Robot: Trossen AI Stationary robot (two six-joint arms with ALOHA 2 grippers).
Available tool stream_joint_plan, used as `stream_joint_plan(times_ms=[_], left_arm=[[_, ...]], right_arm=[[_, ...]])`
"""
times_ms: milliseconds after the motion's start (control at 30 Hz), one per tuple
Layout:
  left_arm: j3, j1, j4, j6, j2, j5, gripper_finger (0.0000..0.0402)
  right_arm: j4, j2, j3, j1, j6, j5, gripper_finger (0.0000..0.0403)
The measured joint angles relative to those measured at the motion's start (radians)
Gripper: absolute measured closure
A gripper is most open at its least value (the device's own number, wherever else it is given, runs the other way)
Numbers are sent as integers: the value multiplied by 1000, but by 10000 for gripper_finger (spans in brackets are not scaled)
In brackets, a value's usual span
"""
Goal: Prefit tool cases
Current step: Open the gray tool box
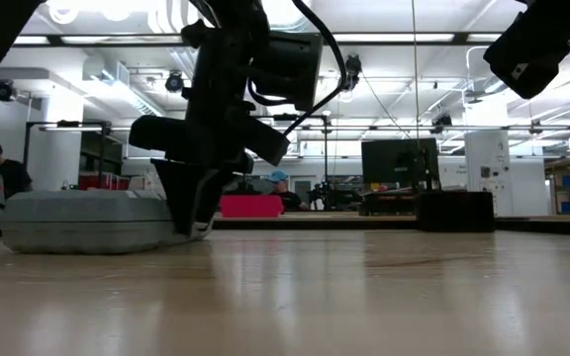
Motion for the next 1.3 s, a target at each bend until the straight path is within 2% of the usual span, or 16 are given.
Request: stream_joint_plan(times_ms=[167,700,1300], left_arm=[[0,0,0,-6,0,0,209],[4,0,-2,-11,0,-1,209],[95,0,-77,-34,0,-1,207]], right_arm=[[0,0,0,0,-1,0,403],[0,0,0,0,-1,0,403],[0,0,0,0,-1,0,403]])
